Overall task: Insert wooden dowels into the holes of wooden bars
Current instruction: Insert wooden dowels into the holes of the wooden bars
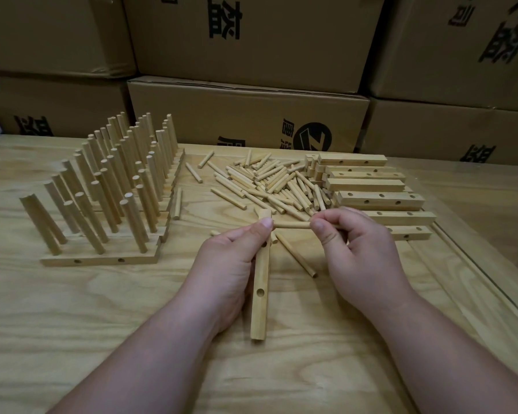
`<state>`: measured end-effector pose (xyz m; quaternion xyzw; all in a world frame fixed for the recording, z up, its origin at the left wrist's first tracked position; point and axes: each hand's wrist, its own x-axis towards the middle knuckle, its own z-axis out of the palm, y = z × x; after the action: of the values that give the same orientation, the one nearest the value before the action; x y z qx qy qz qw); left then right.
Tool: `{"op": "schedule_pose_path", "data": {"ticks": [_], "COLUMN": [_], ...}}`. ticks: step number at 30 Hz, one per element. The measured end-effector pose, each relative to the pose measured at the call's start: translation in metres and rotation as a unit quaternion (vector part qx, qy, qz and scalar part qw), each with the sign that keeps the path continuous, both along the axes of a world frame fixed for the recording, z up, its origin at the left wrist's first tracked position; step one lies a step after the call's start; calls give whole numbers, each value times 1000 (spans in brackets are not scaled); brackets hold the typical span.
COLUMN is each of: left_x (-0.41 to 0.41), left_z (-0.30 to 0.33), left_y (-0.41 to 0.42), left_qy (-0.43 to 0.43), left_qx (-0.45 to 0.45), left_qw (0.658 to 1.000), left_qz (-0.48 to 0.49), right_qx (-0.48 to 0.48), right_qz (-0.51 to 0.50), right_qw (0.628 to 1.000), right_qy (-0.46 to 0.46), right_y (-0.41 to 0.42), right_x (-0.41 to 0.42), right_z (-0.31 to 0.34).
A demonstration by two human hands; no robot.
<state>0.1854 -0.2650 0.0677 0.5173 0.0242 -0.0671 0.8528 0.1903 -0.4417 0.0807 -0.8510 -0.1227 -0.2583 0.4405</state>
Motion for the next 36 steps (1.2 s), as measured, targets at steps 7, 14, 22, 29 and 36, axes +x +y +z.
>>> {"op": "schedule_pose_path", "data": {"ticks": [7,14,22,29,36], "left_x": [0,2,2,0,-5], "left_z": [-1,-6,-5,-2,4], "left_y": [0,0,-1,0,-4], "left_qy": [15,7,6,13,-5], "left_qx": [44,79,102,127,188], "left_qw": [999,997,994,992,980], "left_qz": [8,5,22,13,65], "right_qx": [30,45,35,14,23], "right_qz": [-5,-2,-5,8,61], "right_qw": [999,999,999,1000,996], "right_qy": [26,25,16,23,58], "right_y": [-1,0,4,-1,3], "right_x": [-3,-6,-7,-5,0], "right_z": [-2,-3,-1,2,2]}}
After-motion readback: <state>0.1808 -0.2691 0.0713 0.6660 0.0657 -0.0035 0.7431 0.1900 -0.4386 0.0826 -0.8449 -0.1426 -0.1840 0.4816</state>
